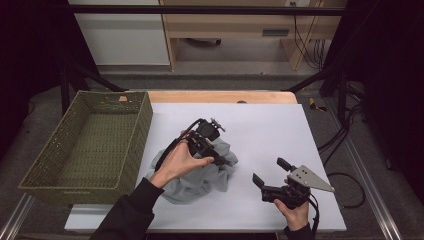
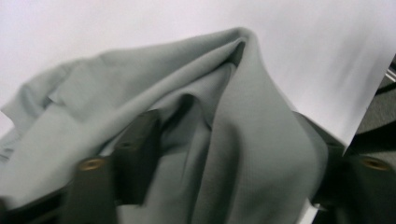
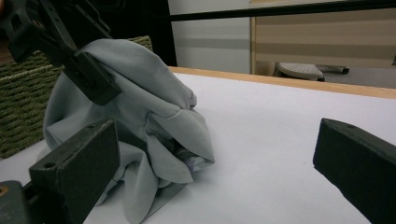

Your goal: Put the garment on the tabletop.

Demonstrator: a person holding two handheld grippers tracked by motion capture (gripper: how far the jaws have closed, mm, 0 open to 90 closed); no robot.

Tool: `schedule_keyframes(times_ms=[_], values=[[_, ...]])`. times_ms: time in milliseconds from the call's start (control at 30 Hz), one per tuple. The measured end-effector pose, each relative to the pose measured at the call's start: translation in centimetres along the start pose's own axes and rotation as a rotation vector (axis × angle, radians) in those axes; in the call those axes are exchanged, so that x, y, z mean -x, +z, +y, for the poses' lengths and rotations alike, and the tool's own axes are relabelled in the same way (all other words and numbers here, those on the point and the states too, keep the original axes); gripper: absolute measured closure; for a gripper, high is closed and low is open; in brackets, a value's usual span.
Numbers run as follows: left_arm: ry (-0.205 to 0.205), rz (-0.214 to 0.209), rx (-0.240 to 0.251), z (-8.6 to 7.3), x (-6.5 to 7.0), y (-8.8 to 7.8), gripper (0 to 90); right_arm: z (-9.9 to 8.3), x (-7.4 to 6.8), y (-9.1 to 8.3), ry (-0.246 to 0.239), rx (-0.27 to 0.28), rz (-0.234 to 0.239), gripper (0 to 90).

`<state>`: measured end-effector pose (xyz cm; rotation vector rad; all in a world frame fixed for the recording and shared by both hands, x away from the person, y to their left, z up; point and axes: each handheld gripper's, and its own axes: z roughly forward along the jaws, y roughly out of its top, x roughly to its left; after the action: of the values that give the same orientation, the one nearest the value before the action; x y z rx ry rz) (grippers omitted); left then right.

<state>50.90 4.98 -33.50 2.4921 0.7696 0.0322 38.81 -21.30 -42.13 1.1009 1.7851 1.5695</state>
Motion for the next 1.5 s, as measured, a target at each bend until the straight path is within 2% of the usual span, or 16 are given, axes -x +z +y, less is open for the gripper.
schedule_keyframes(times_ms=[33,133,167,200,333,400,433,467,567,733,1000,1167,1233,1300,1400,1500], values=[[-0.006,-0.015,0.021,0.0,-0.1,-0.3,23.9,0.0,0.0,0.0,-0.002,0.001,0.0,0.9],[-0.014,-0.023,0.073,-0.1,-0.1,-0.9,16.7,0.0,0.0,0.1,0.007,0.01,0.002,0.9],[-0.021,-0.032,0.095,-0.2,-0.1,-1.2,15.2,0.0,0.1,0.0,-0.005,0.004,-0.001,0.9],[-0.032,-0.039,0.125,-0.3,-0.1,-1.5,13.1,0.1,-0.1,0.1,0.012,0.016,0.006,0.9],[-0.026,-0.016,0.187,-0.7,-0.2,-2.5,9.3,0.1,0.0,0.0,-0.003,0.008,0.007,0.8],[-0.03,-0.001,0.241,-1.2,-0.1,-3.0,9.4,0.1,0.1,0.0,-0.008,0.006,0.005,0.8],[-0.032,0.006,0.258,-1.5,-0.1,-3.3,10.7,0.2,0.0,0.0,0.009,0.014,0.007,0.8],[-0.041,0.012,0.289,-1.8,0.0,-3.5,10.7,0.2,0.0,0.0,0.009,0.014,0.007,0.8],[-0.036,0.019,0.339,-2.9,-0.1,-4.2,11.2,0.3,0.0,-0.1,-0.001,0.013,0.005,0.8],[-0.062,0.021,0.44,-4.8,-0.5,-5.2,10.8,0.3,0.1,-0.1,-0.004,0.011,0.0,0.7],[-0.095,0.057,0.616,-8.9,-1.3,-6.2,9.4,0.3,0.1,0.0,0.0,0.01,0.0,0.6],[-0.108,0.073,0.673,-11.5,-1.7,-6.0,8.2,0.3,0.2,-0.1,-0.001,0.008,-0.002,0.5],[-0.114,0.1,0.696,-12.6,-1.7,-5.9,8.2,0.3,0.2,-0.1,-0.001,0.008,-0.003,0.5],[-0.122,0.097,0.715,-13.7,-1.7,-5.9,8.0,0.4,0.3,-0.2,-0.002,0.01,-0.002,0.5],[-0.135,0.133,0.749,-15.1,-1.7,-6.0,7.7,0.4,0.3,-0.2,-0.003,0.009,-0.002,0.5],[-0.126,0.157,0.762,-16.3,-1.5,-6.1,5.9,0.3,0.4,-0.2,-0.004,0.005,-0.004,0.5]])
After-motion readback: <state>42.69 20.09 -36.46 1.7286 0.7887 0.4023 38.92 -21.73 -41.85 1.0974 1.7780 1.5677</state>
